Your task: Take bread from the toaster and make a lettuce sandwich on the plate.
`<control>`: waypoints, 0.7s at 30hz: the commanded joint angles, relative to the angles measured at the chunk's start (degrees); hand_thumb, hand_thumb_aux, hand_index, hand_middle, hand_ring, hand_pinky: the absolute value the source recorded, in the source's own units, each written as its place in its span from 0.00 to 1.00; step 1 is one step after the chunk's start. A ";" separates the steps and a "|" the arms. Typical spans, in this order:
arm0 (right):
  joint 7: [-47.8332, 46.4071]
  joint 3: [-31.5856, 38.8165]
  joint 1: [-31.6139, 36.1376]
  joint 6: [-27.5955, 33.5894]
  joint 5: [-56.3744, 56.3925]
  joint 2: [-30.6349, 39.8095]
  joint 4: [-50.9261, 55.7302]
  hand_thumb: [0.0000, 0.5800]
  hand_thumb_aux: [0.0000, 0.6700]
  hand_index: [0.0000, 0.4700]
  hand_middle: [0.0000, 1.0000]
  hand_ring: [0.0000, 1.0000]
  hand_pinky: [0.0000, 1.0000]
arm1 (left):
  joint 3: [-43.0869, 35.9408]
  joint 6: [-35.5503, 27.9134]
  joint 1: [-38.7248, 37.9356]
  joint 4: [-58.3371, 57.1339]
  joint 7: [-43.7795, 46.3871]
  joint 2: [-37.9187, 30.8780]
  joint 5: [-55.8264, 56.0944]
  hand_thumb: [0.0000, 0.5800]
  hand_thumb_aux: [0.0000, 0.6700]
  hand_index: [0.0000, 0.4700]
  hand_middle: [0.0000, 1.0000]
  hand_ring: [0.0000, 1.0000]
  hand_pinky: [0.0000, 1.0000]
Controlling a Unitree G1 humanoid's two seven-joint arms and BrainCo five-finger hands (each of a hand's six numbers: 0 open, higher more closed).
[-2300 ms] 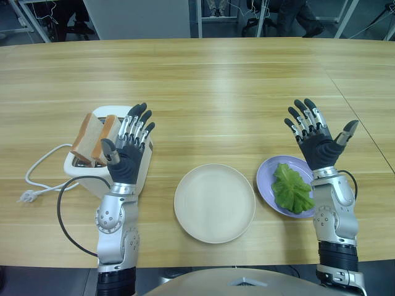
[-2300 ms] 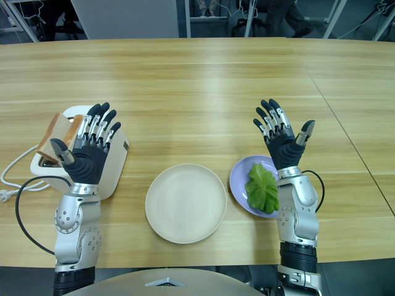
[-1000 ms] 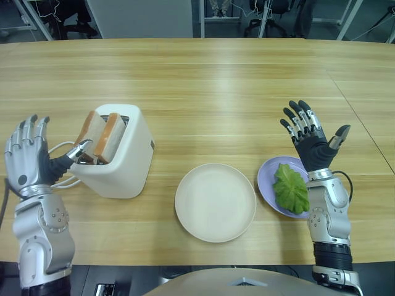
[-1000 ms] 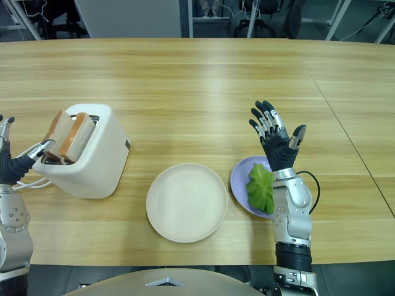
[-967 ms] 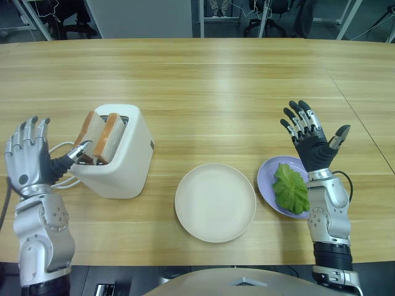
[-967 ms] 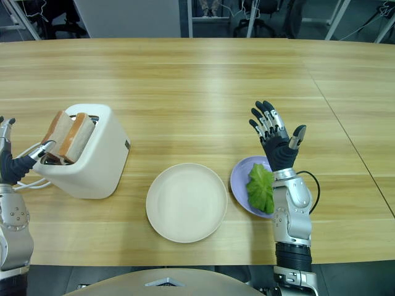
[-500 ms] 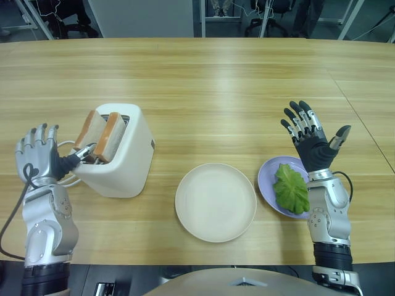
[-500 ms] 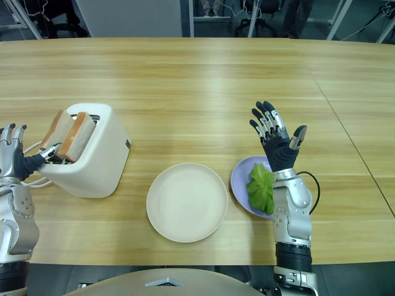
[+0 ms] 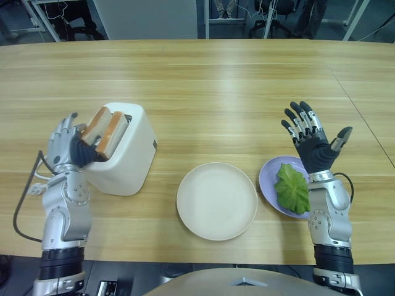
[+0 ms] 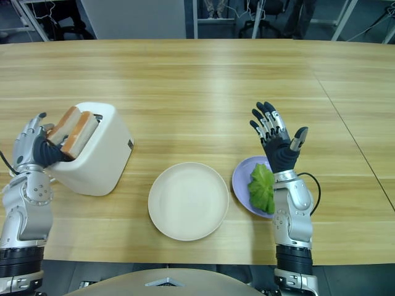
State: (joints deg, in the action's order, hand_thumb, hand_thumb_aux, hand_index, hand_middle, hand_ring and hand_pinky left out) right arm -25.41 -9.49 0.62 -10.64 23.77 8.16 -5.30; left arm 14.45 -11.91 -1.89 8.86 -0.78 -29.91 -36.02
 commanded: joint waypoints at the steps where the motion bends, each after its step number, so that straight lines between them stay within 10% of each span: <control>1: 0.15 0.68 -0.40 0.21 -0.85 0.24 -0.91 0.00 0.00 0.00 0.00 0.00 0.00 | 0.28 3.40 0.05 0.36 0.60 1.40 5.70 1.00 1.00 0.98 0.05 0.05 0.05; 7: 2.27 2.89 -1.25 -5.85 -13.62 3.49 -1.36 0.00 0.00 0.00 0.00 0.00 0.00 | 5.27 6.86 0.79 3.06 -2.74 3.32 12.30 1.00 1.00 0.98 0.58 0.58 0.58; 10: 9.57 4.71 -1.71 -12.87 -35.70 10.33 -0.67 0.00 0.00 0.00 0.00 0.00 0.00 | 8.00 8.24 1.58 5.10 -3.93 3.90 15.44 1.00 1.00 0.98 1.00 1.00 1.00; 14: 23.83 6.69 -0.47 -14.82 -64.63 24.53 4.55 0.00 0.00 0.00 0.00 0.00 0.00 | 11.09 9.70 2.49 7.78 -4.42 3.92 18.97 1.00 1.00 0.98 1.00 1.00 1.00; 21: 31.84 11.93 -0.58 -14.30 -77.39 37.89 16.19 0.00 0.00 0.00 0.00 0.00 0.00 | 14.31 10.43 3.64 14.77 -3.16 3.17 22.89 1.00 1.00 0.98 1.00 1.00 1.00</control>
State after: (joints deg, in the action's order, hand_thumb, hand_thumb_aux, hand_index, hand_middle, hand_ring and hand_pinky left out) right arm 5.20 0.02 0.84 -24.53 -50.88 44.95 8.47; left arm 27.97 -1.85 1.10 21.07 -4.51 -26.32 -14.43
